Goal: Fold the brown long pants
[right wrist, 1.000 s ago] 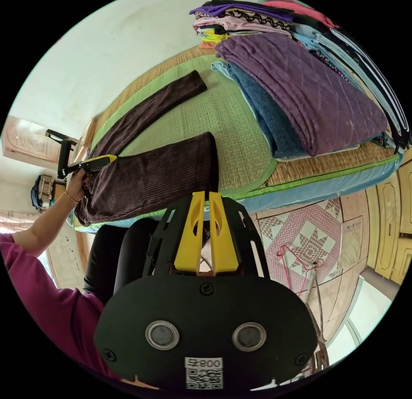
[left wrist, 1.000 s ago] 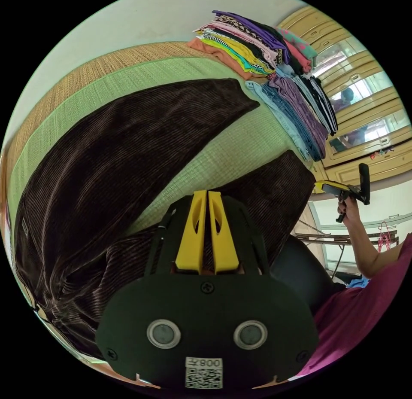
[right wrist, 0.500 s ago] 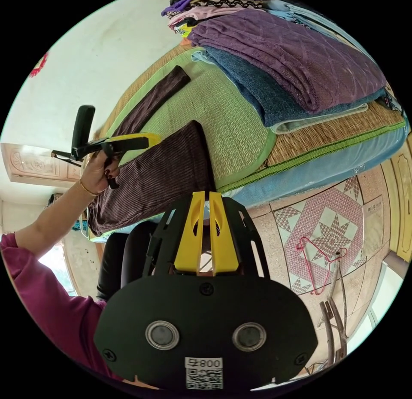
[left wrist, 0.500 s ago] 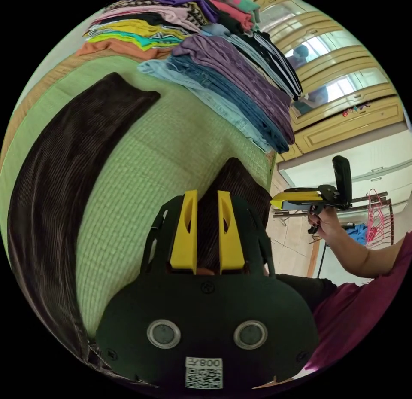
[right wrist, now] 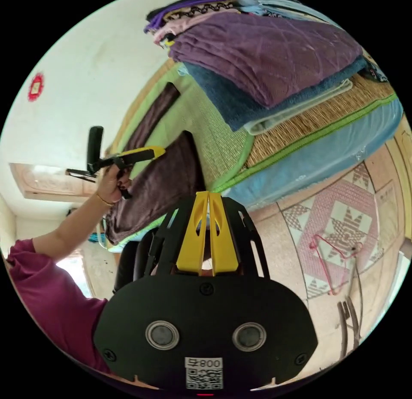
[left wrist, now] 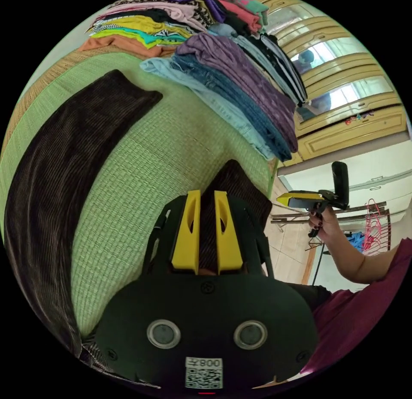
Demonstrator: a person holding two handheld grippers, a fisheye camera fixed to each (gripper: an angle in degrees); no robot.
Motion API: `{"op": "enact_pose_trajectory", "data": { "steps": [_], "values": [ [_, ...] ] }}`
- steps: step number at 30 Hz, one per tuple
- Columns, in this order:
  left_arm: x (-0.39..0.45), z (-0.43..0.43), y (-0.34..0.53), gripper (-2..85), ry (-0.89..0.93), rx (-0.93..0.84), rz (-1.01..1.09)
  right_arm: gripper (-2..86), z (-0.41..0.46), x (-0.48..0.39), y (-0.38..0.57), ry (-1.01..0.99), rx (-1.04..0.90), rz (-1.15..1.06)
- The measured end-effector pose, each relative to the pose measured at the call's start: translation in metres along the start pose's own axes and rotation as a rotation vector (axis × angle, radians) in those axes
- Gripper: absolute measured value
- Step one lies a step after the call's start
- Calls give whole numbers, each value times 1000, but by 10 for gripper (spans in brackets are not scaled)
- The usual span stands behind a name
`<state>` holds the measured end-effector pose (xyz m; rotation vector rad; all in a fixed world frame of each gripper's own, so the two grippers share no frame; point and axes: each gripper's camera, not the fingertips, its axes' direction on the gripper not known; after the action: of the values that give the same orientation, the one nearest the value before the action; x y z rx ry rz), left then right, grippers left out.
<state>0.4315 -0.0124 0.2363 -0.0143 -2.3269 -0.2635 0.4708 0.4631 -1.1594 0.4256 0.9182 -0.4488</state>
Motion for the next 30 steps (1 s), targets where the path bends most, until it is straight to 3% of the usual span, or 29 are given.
{"op": "enact_pose_trajectory", "data": {
  "steps": [3,5,11,18,22,30],
  "values": [
    [-10,-41,9,74,-14,102,-1,15,5,-16,-5,41,44,-51],
    [-29,-73,17,78,-128,128,-33,33,17,-33,-21,62,64,-102],
    [-99,-121,60,75,-308,88,-222,75,77,-110,-118,133,107,-311],
    [-104,-129,79,40,-263,103,-232,87,161,-166,-220,329,50,-395],
    [-91,-135,84,31,-274,95,-165,78,187,-165,-224,347,14,-385],
    [-106,-172,41,69,-145,266,-83,68,210,-152,-211,299,36,-367]
  ]
}}
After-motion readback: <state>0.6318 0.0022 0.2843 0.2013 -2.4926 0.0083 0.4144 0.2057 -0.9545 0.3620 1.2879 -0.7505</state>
